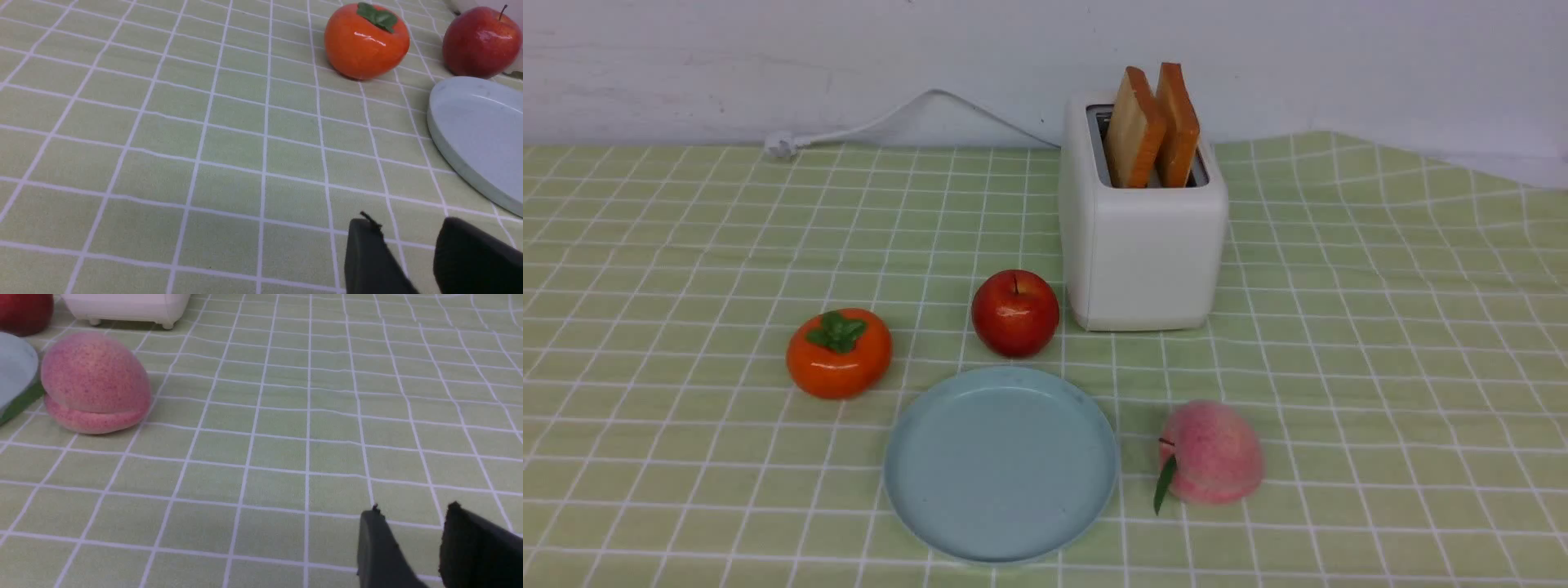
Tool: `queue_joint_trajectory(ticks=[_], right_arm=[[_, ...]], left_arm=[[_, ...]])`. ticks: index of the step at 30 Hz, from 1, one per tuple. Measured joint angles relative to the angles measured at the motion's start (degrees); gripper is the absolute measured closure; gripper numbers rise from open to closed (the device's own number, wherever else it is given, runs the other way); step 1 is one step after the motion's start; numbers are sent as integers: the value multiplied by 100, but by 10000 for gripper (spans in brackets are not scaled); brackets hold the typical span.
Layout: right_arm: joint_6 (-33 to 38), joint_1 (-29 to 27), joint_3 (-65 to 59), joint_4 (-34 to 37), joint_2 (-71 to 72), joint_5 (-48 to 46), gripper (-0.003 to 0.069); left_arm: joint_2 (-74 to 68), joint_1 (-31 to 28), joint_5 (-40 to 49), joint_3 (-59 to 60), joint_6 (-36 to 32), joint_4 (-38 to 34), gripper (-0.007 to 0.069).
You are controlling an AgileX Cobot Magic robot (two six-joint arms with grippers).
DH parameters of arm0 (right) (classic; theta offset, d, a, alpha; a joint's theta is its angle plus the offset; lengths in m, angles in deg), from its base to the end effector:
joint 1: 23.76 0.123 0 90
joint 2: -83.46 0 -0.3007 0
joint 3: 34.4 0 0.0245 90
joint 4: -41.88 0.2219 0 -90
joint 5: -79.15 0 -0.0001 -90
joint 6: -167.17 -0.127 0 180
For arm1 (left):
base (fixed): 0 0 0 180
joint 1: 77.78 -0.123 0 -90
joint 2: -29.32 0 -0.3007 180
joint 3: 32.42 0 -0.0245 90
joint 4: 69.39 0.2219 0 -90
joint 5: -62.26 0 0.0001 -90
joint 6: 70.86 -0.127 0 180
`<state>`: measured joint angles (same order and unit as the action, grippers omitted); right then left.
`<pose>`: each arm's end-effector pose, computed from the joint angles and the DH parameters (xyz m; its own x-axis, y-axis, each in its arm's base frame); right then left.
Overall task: Take toasted bread from bread machine on green coffee tablecloth place on plate.
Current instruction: 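Reach for a toast slice standing in the toaster with the left gripper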
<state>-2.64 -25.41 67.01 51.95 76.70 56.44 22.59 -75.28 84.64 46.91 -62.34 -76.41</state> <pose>0.0415 0.0074 0.1621 -0.3041 -0.0067 -0.9526 -0.0402 0.9992 0.0058 0.0412 -0.0077 0.1580 -0.3255 -0.2448 -0.9133 0.0035 0.9656 -0.2601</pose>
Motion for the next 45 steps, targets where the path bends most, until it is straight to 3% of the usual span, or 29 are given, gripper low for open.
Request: queue_joint_trajectory(ticks=[45], right_arm=[[0, 0, 0, 0, 0, 0, 420]], left_arm=[[0, 0, -192, 0, 0, 99, 387]])
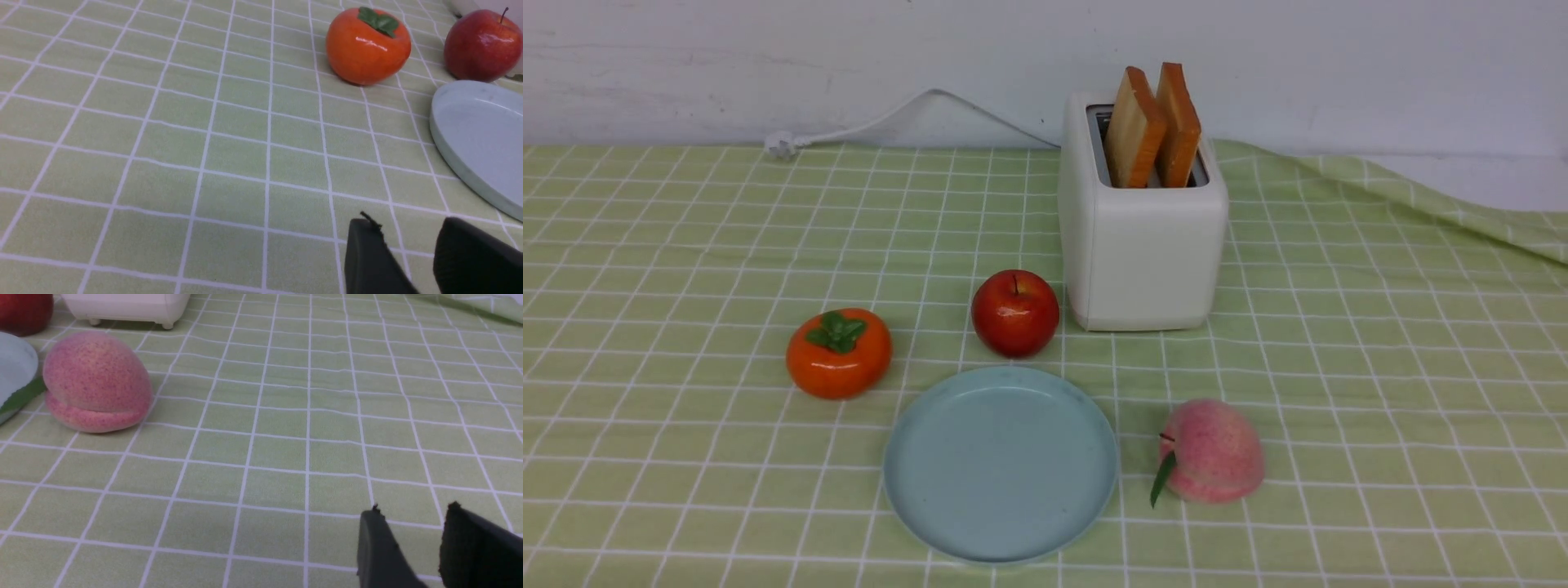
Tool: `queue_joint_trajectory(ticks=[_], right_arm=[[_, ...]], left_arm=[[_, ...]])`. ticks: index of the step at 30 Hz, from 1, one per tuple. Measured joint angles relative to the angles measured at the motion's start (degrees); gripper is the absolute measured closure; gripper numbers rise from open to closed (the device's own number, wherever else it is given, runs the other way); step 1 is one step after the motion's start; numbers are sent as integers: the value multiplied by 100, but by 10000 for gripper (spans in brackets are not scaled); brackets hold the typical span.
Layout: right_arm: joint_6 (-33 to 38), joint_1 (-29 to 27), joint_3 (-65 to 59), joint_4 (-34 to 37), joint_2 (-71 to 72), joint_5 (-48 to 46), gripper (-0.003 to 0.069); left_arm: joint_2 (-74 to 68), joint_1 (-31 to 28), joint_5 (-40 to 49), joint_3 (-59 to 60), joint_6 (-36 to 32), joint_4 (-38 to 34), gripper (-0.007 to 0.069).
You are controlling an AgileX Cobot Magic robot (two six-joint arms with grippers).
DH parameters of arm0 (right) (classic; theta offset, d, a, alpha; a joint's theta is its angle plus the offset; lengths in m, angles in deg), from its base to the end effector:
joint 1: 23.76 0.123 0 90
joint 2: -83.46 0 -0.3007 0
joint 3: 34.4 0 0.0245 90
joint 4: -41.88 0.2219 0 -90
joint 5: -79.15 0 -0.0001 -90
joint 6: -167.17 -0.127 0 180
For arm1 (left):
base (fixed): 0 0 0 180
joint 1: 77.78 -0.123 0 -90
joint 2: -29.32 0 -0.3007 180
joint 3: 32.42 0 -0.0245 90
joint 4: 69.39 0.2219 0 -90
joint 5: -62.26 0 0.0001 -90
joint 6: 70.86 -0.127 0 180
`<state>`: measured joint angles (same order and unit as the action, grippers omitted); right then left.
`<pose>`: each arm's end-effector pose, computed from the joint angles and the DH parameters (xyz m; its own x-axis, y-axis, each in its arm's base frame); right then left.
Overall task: Take toasted bread from bread machine on green coffee tablecloth place on plate.
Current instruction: 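Reach for a toast slice standing in the toaster with the left gripper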
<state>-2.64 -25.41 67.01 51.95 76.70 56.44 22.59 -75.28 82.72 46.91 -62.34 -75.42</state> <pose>0.0415 0.0074 0.1621 -0.3041 -0.0067 -0.9526 -0.0402 0.9992 0.0058 0.0425 -0.0065 0.1620 -0.2930 -0.2321 -0.9275 0.0073 0.9695 -0.2449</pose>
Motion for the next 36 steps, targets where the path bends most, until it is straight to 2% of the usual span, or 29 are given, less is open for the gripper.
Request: queue_joint_trajectory(ticks=[16, 24, 36], right_arm=[[0, 0, 0, 0, 0, 0, 420], [0, 0, 0, 0, 0, 0, 420], [0, 0, 0, 0, 0, 0, 420]], left_arm=[[0, 0, -1290, 0, 21, -1579, 387], [0, 0, -1684, 0, 21, -2802, 387], [0, 0, -1690, 0, 21, -2981, 387]])
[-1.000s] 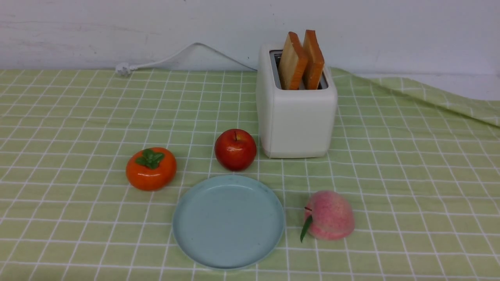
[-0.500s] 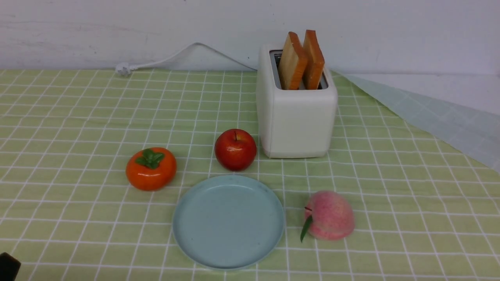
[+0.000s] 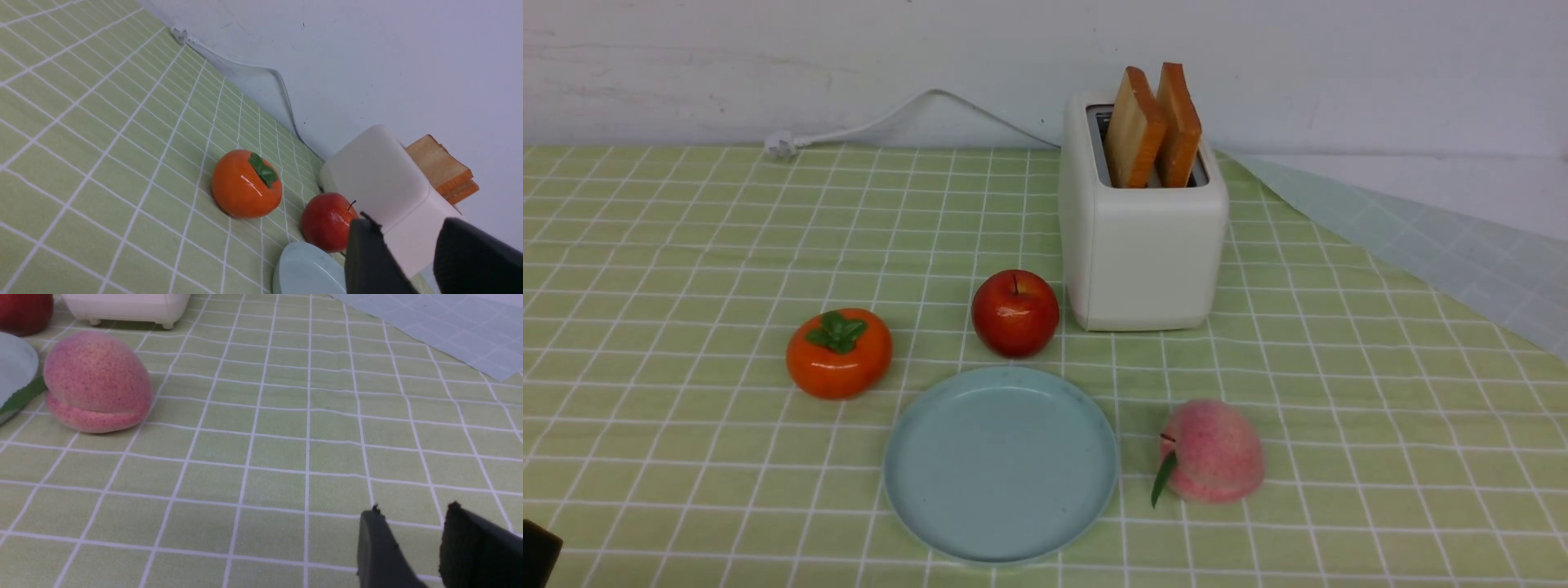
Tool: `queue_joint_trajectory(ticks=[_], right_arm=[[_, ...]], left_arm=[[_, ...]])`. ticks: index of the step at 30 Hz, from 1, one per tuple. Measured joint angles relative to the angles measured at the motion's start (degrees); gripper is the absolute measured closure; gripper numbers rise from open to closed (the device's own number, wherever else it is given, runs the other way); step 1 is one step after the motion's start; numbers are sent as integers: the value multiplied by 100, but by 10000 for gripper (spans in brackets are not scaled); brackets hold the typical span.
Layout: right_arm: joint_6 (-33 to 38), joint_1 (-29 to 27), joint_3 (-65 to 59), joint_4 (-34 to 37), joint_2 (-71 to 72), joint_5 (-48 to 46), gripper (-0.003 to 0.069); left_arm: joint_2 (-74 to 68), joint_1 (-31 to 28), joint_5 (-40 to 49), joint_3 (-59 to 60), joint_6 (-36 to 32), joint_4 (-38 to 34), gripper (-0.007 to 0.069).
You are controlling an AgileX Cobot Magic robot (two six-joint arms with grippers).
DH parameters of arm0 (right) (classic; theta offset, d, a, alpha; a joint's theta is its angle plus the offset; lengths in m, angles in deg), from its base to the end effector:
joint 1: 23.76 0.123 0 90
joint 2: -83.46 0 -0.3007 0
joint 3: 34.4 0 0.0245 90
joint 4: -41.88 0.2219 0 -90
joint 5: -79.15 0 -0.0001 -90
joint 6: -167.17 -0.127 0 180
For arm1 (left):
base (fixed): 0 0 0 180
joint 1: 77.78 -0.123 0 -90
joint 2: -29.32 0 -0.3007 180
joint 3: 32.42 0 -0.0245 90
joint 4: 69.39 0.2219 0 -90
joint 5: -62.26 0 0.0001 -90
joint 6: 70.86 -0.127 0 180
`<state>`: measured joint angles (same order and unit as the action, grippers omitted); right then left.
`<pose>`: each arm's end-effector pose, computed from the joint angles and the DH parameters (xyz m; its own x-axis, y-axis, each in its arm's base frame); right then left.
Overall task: Take toasted bread from bread machine on green coffee tablecloth place on plate.
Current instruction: 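Reach for a toast slice standing in the toaster with the left gripper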
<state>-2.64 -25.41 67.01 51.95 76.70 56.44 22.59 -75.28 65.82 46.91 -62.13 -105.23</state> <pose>0.0415 0.0074 0.1621 -0.3041 -0.0067 -0.9526 -0.0402 0.9992 0.0058 0.0477 -0.0068 0.2002 -0.0429 -0.6995 -0.7134 0.0698 0.7102 -0.7005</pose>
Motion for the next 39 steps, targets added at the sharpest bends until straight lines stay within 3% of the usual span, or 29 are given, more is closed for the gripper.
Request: queue_joint_trajectory(ticks=[14, 18, 20, 23, 26, 39], right_arm=[[0, 0, 0, 0, 0, 0, 420], [0, 0, 0, 0, 0, 0, 420], [0, 0, 0, 0, 0, 0, 420], [0, 0, 0, 136, 0, 50, 420], [0, 0, -20, 507, 0, 156, 420], [0, 0, -52, 3795, 0, 910, 420]], left_arm=[[0, 0, -12, 0, 0, 6, 397], [0, 0, -12, 0, 0, -42, 467], [0, 0, -12, 0, 0, -95, 573], [0, 0, -12, 0, -5, -100, 638], [0, 0, 6, 0, -5, -100, 638], [-6, 0, 1069, -794, -756, -90, 638]])
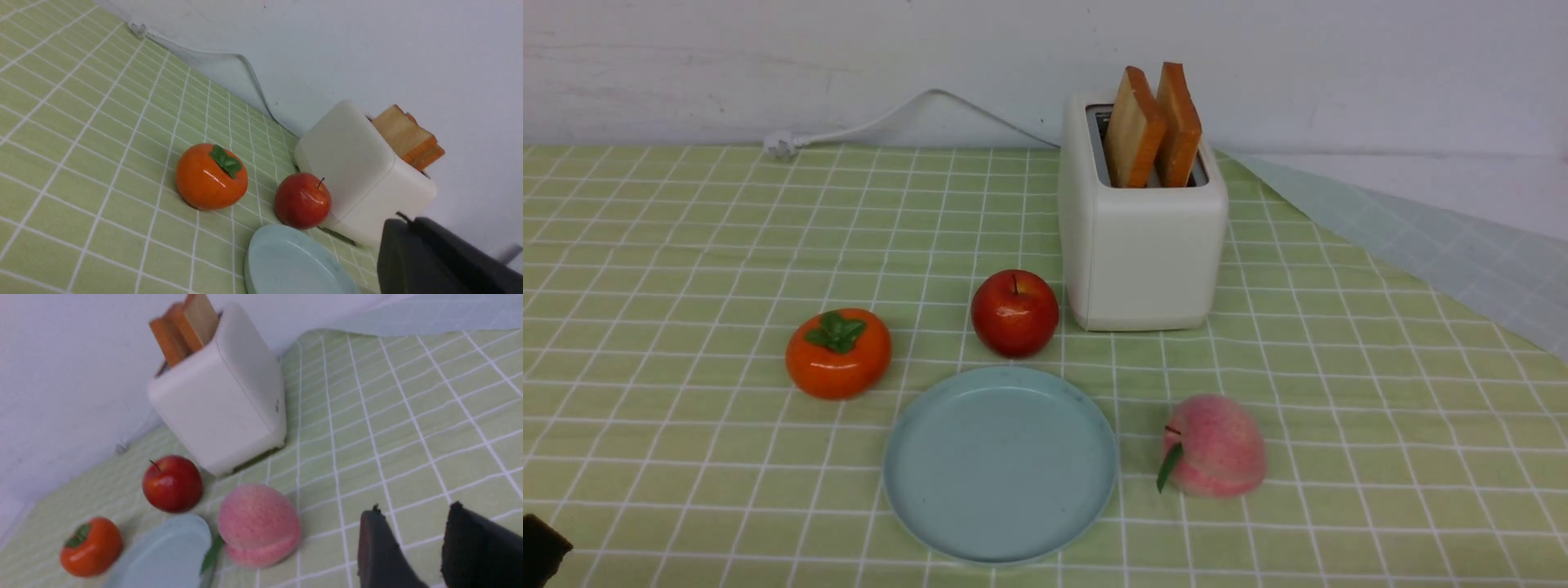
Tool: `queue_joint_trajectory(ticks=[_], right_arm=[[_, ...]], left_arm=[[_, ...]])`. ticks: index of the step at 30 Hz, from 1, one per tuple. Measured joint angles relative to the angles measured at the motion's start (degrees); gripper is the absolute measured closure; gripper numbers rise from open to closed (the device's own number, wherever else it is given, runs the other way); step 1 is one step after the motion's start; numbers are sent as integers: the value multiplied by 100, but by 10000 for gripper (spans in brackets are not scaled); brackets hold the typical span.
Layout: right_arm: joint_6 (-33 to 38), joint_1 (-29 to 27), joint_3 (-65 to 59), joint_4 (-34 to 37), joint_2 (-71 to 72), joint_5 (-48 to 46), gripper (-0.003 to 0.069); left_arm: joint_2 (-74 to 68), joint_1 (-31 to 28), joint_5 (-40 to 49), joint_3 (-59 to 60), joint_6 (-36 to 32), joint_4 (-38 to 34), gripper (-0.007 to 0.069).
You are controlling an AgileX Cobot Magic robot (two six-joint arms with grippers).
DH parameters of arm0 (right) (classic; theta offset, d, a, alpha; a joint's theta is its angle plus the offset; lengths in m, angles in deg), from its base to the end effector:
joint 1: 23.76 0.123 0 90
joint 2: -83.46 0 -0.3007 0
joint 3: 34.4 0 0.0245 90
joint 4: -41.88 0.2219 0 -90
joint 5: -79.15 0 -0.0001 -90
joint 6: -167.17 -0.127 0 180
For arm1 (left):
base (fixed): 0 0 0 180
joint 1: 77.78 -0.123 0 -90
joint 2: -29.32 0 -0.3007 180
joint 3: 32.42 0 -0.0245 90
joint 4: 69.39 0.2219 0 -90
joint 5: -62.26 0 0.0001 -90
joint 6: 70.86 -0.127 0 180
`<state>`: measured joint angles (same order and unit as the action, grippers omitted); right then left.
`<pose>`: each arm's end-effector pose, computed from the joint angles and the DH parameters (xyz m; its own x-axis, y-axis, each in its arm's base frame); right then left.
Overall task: Take toasted bread from bread machine on green coffee tablecloth place on plate.
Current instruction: 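Reach for a toast slice standing in the toaster with the left gripper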
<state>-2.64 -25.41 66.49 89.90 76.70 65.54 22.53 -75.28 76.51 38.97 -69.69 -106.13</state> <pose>0.0461 0.0210 0.1877 -0.1583 0.5976 -0.7860 -0.0633 0.7883 0.6120 0.0383 -0.0204 0.2286 -0.1102 -0.5918 -0.7985 0.1552 0.7833 -0.6019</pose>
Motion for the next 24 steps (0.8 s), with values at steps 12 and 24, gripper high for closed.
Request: queue_joint_trajectory(ticks=[12, 24], right_arm=[[433, 0, 605, 969, -115, -838, 547], [2020, 0, 2939, -96, -2186, -3667, 658]], left_arm=[[-1363, 676, 553, -1337, -1567, 13, 638], [-4257, 914, 526, -2812, -2013, -174, 638]])
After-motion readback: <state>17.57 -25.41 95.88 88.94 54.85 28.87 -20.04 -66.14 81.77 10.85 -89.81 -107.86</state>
